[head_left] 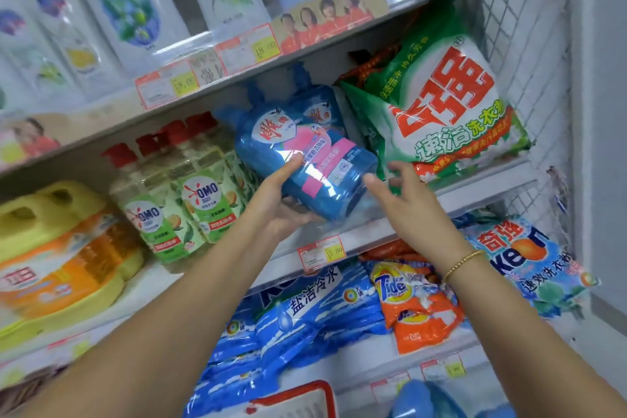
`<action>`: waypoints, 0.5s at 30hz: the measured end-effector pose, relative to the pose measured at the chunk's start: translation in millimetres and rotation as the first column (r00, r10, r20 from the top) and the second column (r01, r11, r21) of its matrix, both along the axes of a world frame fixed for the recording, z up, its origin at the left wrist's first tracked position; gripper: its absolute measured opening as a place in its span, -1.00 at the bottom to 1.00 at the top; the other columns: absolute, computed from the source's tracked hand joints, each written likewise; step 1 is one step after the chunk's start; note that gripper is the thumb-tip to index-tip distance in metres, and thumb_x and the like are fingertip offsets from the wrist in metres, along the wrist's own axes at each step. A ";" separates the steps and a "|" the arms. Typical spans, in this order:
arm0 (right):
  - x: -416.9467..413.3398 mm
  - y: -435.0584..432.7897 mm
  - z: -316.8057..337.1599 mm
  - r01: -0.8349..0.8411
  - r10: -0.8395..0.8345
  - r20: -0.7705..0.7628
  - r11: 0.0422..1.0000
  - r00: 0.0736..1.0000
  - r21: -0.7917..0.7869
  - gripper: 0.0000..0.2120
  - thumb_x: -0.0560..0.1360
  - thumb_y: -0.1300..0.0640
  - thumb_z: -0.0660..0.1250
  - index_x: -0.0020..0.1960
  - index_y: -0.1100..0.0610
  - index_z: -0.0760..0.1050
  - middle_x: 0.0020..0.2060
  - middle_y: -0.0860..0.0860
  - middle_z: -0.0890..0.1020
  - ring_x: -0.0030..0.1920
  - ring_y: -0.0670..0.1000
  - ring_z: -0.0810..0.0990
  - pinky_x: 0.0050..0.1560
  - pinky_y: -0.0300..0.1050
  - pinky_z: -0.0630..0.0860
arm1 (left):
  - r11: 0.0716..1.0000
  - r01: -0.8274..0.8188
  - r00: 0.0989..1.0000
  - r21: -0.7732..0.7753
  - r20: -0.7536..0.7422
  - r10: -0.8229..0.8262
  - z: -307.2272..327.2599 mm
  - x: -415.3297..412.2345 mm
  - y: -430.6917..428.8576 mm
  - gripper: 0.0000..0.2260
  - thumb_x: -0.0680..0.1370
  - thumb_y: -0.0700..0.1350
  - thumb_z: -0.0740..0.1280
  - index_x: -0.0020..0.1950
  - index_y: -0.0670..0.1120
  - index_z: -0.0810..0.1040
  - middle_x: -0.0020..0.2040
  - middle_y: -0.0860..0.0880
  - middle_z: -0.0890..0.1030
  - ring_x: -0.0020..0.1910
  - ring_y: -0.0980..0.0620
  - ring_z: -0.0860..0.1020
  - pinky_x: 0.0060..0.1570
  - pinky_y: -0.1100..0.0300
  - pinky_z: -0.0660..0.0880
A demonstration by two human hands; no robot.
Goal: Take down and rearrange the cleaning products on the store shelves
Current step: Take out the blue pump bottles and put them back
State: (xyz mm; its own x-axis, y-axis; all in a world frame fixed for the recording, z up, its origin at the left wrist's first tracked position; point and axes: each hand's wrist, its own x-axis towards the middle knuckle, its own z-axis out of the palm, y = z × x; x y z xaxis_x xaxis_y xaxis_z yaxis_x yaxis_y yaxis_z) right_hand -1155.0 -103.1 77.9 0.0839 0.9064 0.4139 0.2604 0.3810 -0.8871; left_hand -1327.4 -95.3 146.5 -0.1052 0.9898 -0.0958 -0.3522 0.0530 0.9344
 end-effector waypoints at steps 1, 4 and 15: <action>2.2 -4.5 6.7 -0.072 0.071 -0.024 0.997 0.997 -0.034 -0.28 0.43 -0.36 0.17 0.45 0.00 0.15 0.33 0.09 0.41 0.29 0.08 0.42 0.24 -0.04 0.37 | 1.000 0.006 1.000 0.001 0.011 -0.006 -1.5 -1.7 -14.7 -0.70 0.46 -0.09 0.44 0.15 -0.11 0.52 0.02 -0.13 0.64 0.04 -0.15 0.60 -0.14 -0.25 0.57; 1.0 -19.3 22.9 -0.269 0.286 0.109 0.952 0.952 -0.144 -0.05 0.20 -0.52 0.23 0.47 -0.12 0.10 0.29 0.01 0.45 0.23 0.01 0.48 0.26 0.05 0.44 | 1.000 0.001 0.997 0.018 -0.071 0.000 -18.8 -18.4 -59.3 -0.67 0.43 -0.11 0.45 0.17 -0.10 0.54 0.07 -0.14 0.63 -0.04 -0.13 0.61 -0.13 -0.16 0.59; -98.2 -66.2 -6.9 -0.697 0.684 0.272 0.714 0.677 -0.062 -0.60 0.19 -0.29 0.49 -0.04 -0.49 0.43 -0.12 -0.35 0.61 -0.05 -0.31 0.56 0.06 -0.25 0.53 | 0.930 0.006 0.605 0.367 -0.742 0.288 -46.7 -118.9 -178.7 -0.25 0.02 -0.17 0.71 0.08 0.23 0.49 0.02 0.16 0.66 0.03 0.12 0.63 0.02 0.19 0.58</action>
State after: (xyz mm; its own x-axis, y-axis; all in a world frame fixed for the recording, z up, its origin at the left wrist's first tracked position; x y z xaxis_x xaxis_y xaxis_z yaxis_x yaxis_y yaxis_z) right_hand -1253.3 -169.3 71.0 -0.6729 0.6441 0.3637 0.1209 0.5808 -0.8050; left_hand -1446.2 -274.0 99.8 -0.1335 0.9123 0.3872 0.5312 -0.2640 0.8050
